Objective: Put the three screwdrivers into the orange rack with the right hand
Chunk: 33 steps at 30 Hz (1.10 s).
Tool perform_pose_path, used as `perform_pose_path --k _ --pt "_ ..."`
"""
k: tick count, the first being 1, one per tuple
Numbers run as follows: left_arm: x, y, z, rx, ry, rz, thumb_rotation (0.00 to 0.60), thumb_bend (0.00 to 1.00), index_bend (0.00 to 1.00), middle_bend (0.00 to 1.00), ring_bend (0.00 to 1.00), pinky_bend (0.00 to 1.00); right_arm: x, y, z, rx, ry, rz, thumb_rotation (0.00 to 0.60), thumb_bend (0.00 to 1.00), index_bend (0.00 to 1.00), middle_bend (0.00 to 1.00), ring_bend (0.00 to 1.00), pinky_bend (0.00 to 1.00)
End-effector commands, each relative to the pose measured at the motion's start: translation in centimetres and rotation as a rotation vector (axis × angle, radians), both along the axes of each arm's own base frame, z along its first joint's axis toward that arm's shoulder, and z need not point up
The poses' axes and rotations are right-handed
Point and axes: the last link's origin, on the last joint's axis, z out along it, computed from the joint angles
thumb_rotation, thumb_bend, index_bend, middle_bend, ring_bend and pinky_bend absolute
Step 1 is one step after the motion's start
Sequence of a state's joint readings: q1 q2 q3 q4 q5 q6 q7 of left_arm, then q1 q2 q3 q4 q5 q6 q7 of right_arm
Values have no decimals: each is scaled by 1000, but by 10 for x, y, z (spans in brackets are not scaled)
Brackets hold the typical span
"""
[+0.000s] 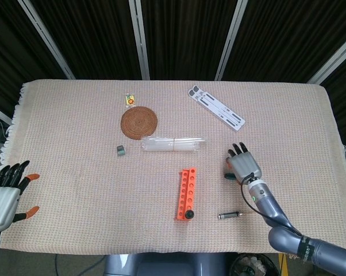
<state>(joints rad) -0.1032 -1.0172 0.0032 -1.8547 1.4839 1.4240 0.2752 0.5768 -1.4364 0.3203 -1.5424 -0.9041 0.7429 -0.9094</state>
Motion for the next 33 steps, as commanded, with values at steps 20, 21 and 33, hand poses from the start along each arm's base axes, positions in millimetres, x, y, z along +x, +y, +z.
perform_pose_path --k 20,21,33 --pt "-4 1 -1 -1 -3 11 600 137 254 0 0 0 -2 8 -9 76 76 -52 600 244 436 125 0 0" --pt "-4 1 -1 -1 -4 11 600 137 254 0 0 0 -2 9 -9 78 76 -52 600 244 436 125 0 0" --pt "-5 2 -2 -2 -7 10 600 137 256 0 0 0 0 18 -16 58 115 -6 600 216 455 131 0 0"
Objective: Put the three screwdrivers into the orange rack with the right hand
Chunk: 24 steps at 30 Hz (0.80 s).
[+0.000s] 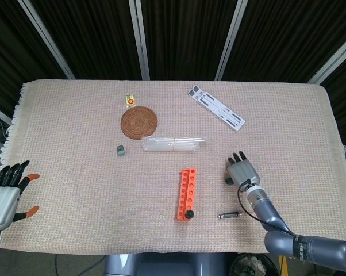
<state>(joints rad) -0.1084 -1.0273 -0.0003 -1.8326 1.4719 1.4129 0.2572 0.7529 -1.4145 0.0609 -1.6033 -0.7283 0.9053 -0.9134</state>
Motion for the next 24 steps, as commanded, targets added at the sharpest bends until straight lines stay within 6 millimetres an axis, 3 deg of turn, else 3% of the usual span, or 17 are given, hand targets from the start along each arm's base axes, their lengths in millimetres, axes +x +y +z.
perform_pose_path --k 1,24 --pt "0 0 0 0 0 1 600 137 256 0 0 0 0 2 -4 -10 12 21 600 208 459 133 0 0" --pt "-1 1 0 0 -1 0 600 139 257 0 0 0 -1 7 -15 -52 -20 53 600 195 547 185 0 0"
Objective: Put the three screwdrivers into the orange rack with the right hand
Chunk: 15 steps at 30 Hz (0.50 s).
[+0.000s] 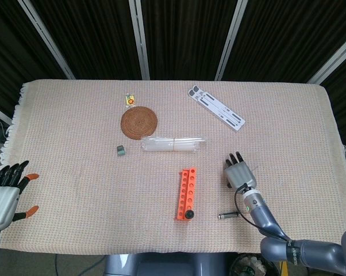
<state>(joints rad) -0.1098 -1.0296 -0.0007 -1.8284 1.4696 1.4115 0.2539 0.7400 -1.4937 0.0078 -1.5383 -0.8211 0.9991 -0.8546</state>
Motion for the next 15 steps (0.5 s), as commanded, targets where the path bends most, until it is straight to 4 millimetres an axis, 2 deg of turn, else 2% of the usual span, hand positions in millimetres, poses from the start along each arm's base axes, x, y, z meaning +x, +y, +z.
perform_pose_path --k 1,12,15 --pt "0 0 0 0 1 -2 600 138 257 0 0 0 2 0 2 -14 -17 10 600 196 553 188 0 0" --pt "1 0 -1 -5 2 -1 600 138 257 0 0 0 13 0 14 -29 -108 21 600 199 615 237 0 0" --pt "1 0 -1 -4 1 -3 600 138 257 0 0 0 21 1 22 -10 -204 -14 600 198 624 245 0 0"
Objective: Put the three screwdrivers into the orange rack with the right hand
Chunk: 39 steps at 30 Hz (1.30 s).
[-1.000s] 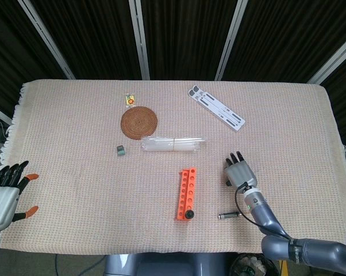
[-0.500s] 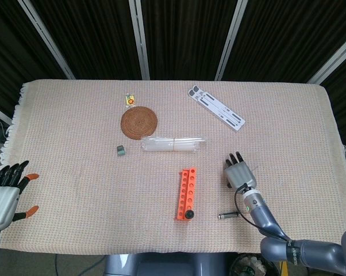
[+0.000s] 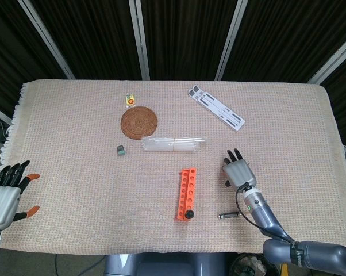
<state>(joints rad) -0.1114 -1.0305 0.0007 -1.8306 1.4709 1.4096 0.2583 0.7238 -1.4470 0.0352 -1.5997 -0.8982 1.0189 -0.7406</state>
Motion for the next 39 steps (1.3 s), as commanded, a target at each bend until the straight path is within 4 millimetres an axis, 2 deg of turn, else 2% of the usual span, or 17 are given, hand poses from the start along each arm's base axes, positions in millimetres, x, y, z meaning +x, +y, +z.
perform_pose_path --k 1,4,9,16,19,28,33,39 --pt "0 0 0 0 0 -1 600 138 257 0 0 0 10 2 10 33 -116 -41 600 198 626 247 0 0" --pt "1 0 0 -2 0 -2 600 137 257 0 0 0 19 4 19 75 -229 -92 600 198 633 253 0 0" --pt "1 0 0 0 0 -5 600 138 257 0 0 0 35 2 46 155 -486 -220 600 199 642 261 0 0" --pt "2 -1 -1 -7 0 -7 600 138 257 0 0 0 47 -1 84 249 -779 -357 600 198 650 272 0 0" --pt "3 -1 -1 -9 2 -12 600 138 257 0 0 0 51 2 94 288 -899 -409 600 199 653 272 0 0" --pt "8 -2 -2 -15 4 -24 600 137 257 0 0 0 63 10 112 402 -1175 -498 600 199 654 274 0 0" --pt "7 -4 -2 -16 6 -18 600 139 257 0 0 0 67 16 121 451 -1252 -482 600 200 654 276 0 0" --pt "8 -5 -3 -20 5 -20 600 136 257 0 0 0 61 20 123 589 -1294 -462 600 199 655 276 0 0"
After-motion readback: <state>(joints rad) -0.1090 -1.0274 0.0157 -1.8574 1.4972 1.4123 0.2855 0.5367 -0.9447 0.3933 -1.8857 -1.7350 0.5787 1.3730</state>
